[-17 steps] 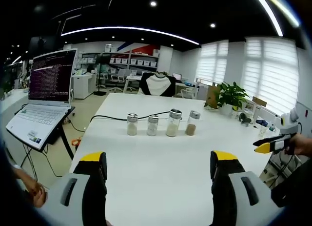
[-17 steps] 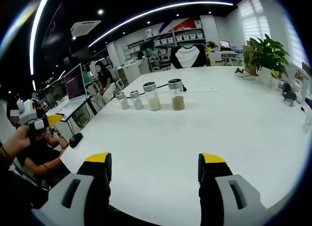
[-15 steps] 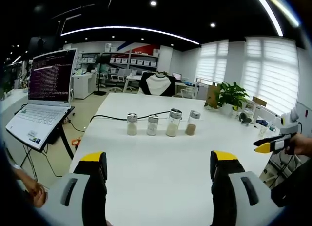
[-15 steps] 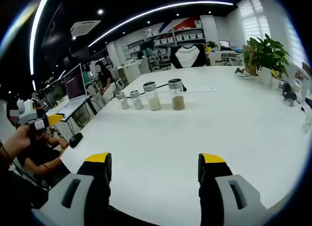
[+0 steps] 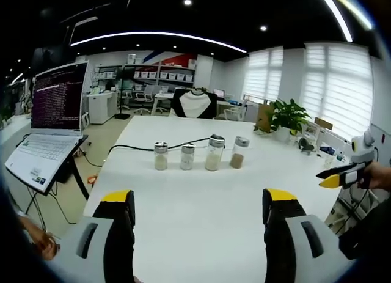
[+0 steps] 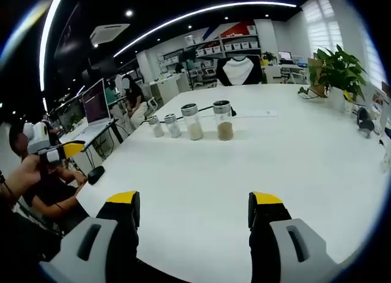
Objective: Rotate the seasoning bottle until the label or dispensing opening points toward the visible target arrow and the bottle remains upright within the marked orientation range
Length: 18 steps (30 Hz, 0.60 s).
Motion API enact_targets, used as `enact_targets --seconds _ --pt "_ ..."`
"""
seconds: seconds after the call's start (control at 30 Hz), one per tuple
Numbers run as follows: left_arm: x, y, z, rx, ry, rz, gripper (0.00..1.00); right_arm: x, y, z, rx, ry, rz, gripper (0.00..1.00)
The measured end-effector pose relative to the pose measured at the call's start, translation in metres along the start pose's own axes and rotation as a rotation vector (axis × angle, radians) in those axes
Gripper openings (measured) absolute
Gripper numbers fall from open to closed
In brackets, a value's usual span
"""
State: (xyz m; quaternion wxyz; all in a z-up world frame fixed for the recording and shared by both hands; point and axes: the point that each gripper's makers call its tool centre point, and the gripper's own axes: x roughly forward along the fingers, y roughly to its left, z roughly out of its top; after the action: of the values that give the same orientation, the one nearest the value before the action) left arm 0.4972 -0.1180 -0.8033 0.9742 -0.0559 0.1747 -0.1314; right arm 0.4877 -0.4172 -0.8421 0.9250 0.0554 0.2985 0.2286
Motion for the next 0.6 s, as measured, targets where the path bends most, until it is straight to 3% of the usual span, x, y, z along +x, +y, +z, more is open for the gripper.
enact_targets --seconds 0.3,0.37,0.47,0.6 --pt "0.003 0.010 -0.002 -0.033 -0.004 0.007 0.91 0.009 0.008 0.009 -0.012 0.013 0.015 0.72" --pt "0.002 0.011 0.001 -0.026 -0.008 -0.006 0.91 0.009 0.011 0.006 0.000 0.023 0.038 0.71" --pt "0.001 0.015 0.006 -0.011 -0.018 -0.006 0.91 0.008 0.006 -0.001 -0.011 0.048 0.017 0.71" --pt "0.002 0.023 0.004 -0.020 -0.010 -0.002 0.90 0.005 0.010 0.004 0.031 0.014 0.035 0.72"
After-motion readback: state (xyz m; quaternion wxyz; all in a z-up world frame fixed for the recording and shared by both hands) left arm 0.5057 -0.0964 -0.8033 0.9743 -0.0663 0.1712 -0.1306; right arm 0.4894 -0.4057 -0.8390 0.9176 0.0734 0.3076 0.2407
